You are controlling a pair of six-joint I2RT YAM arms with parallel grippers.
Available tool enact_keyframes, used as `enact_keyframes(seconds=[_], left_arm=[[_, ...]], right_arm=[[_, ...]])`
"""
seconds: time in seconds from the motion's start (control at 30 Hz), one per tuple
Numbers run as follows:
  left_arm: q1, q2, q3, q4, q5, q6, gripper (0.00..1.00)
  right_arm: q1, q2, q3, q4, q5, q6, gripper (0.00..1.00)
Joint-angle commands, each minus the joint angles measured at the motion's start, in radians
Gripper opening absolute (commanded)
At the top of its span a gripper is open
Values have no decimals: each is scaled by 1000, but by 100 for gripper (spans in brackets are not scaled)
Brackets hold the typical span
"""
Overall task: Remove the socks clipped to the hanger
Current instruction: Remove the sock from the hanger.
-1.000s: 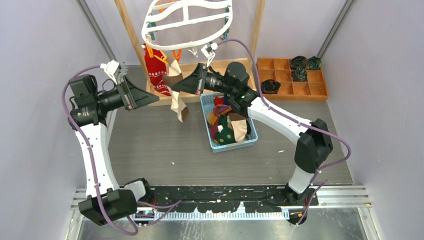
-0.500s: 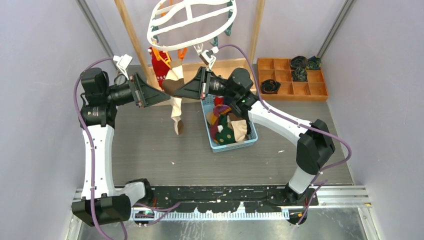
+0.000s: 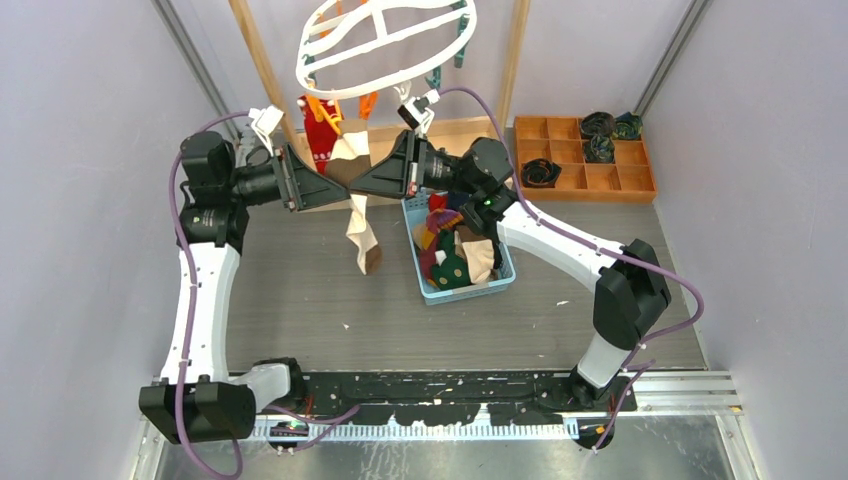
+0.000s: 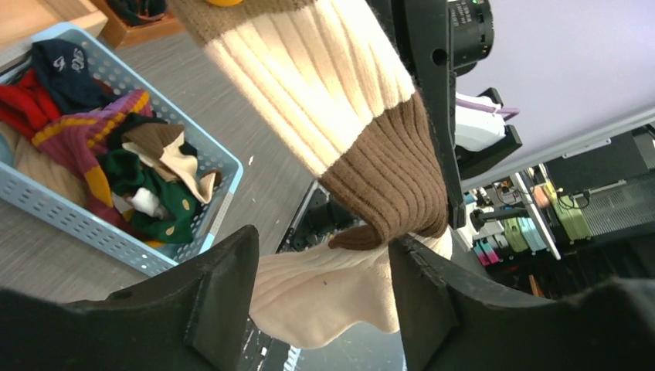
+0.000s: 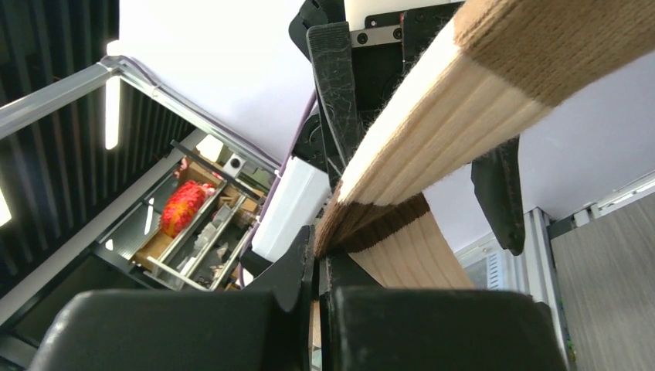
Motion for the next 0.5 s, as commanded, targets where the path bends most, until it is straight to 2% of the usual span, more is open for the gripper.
enact_keyframes(seconds=[0.0, 0.1, 0.17, 0.23, 0.33, 0.47], left_arm=[[-12, -18, -4, 133, 77, -64, 60], [-19, -32, -20, 151, 79, -66, 54], [-30, -35, -23, 153, 87, -71, 54], [-38, -40, -23, 154, 109, -81, 61], [-39, -63, -30, 161, 156, -80, 77], [-39, -94, -48, 174, 212, -68, 84]], right_arm=[[4, -9, 4, 102, -39, 76, 1], [4, -7, -9, 111, -35, 84, 1], [4, -3, -10, 112, -34, 85, 1], [1, -3, -12, 110, -33, 85, 1], [-1, -6, -20, 110, -31, 84, 1], [-7, -10, -29, 110, -31, 86, 1]])
